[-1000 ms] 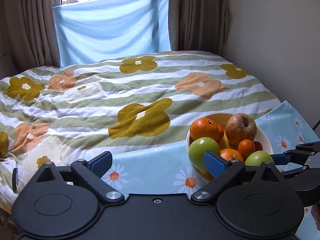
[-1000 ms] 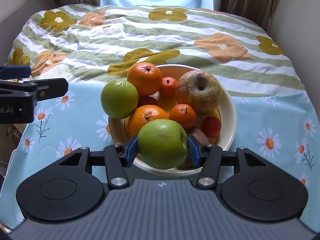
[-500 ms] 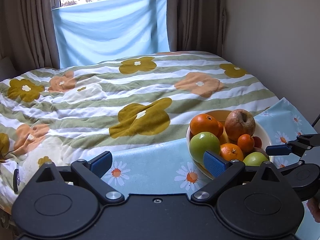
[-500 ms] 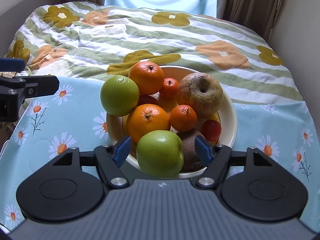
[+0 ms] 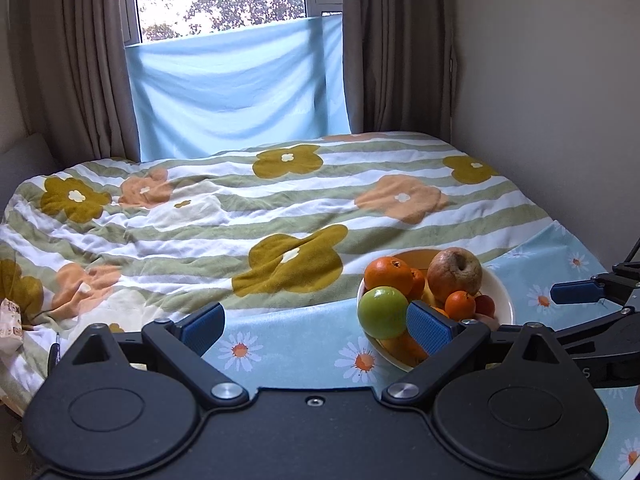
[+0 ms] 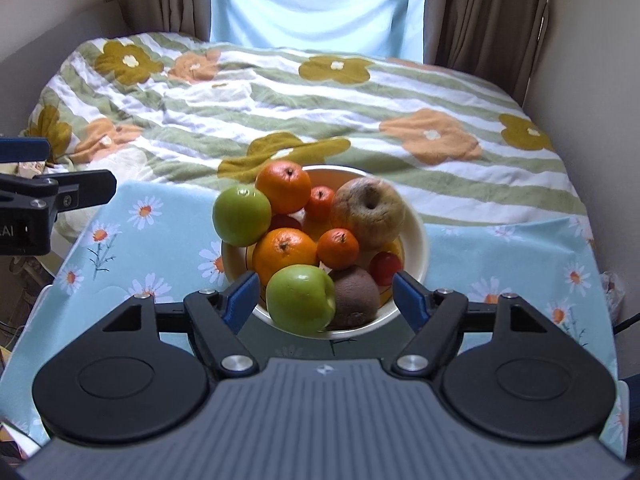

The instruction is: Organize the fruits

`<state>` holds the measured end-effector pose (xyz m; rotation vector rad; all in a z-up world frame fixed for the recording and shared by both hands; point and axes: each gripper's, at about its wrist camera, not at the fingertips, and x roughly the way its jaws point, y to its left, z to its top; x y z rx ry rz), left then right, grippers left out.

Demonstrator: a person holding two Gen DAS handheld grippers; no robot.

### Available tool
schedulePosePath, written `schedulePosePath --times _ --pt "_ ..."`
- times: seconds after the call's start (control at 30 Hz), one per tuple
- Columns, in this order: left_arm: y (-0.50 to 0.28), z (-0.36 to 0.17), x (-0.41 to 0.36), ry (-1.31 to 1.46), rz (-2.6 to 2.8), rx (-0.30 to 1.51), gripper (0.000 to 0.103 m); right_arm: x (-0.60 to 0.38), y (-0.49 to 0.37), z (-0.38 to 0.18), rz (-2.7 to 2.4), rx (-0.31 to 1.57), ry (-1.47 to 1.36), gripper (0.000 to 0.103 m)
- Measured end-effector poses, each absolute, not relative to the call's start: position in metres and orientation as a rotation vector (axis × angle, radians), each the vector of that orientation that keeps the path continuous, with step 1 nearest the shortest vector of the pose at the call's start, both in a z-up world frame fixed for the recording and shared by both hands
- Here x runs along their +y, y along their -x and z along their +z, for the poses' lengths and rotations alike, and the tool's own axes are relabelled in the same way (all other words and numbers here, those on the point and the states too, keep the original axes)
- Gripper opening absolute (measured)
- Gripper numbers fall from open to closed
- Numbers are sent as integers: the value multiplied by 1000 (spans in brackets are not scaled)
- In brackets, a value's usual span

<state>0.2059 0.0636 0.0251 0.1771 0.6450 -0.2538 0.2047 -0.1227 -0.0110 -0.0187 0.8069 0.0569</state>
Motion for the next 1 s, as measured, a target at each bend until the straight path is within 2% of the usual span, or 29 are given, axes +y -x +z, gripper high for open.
schedulePosePath --times 0.1,0.37,0.6,1.0 --pt "-183 39 58 -155 -227 622 100 -137 -184 7 52 769 15 89" --pt "-113 67 34 -120 -184 564 100 -184 -113 52 -5 682 31 103" --pt "-62 72 9 -119 -145 553 103 -216 -59 65 -67 671 31 103" --pt "-22 49 -8 -94 -129 609 103 -232 -13 45 -85 713 -37 103"
